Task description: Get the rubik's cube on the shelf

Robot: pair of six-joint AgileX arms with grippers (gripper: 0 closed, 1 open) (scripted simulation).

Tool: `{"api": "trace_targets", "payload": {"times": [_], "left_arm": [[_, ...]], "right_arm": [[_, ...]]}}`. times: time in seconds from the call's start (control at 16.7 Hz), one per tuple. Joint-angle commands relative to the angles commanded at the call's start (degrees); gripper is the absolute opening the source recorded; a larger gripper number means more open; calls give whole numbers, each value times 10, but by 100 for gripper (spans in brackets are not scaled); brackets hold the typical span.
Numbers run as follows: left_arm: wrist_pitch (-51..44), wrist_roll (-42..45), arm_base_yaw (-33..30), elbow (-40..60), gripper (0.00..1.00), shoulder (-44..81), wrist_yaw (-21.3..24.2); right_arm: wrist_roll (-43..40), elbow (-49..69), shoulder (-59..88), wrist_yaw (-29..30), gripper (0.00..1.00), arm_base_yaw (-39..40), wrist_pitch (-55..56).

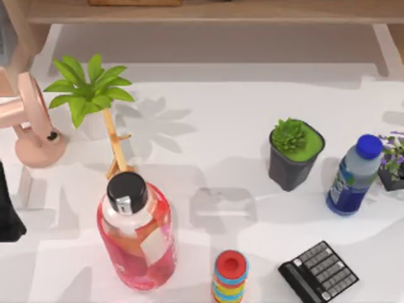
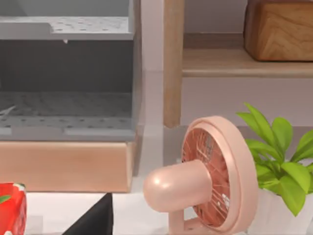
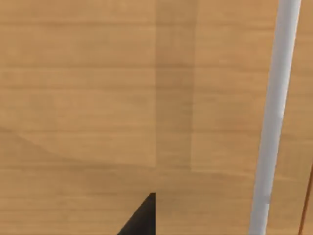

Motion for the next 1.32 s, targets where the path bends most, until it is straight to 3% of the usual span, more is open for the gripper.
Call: {"api": "trace_targets", "payload": {"times": [0.42, 1.02, 1.32], "left_arm": [[0, 0, 0, 0, 100, 0, 0], [0, 0, 0, 0, 100, 0, 0], [0, 0, 0, 0, 100, 0, 0]], "right_arm": [[0, 0, 0, 0, 2, 0, 0], [1, -2, -1, -1, 0, -2, 0], [1, -94, -41, -25, 0, -19, 49]]}}
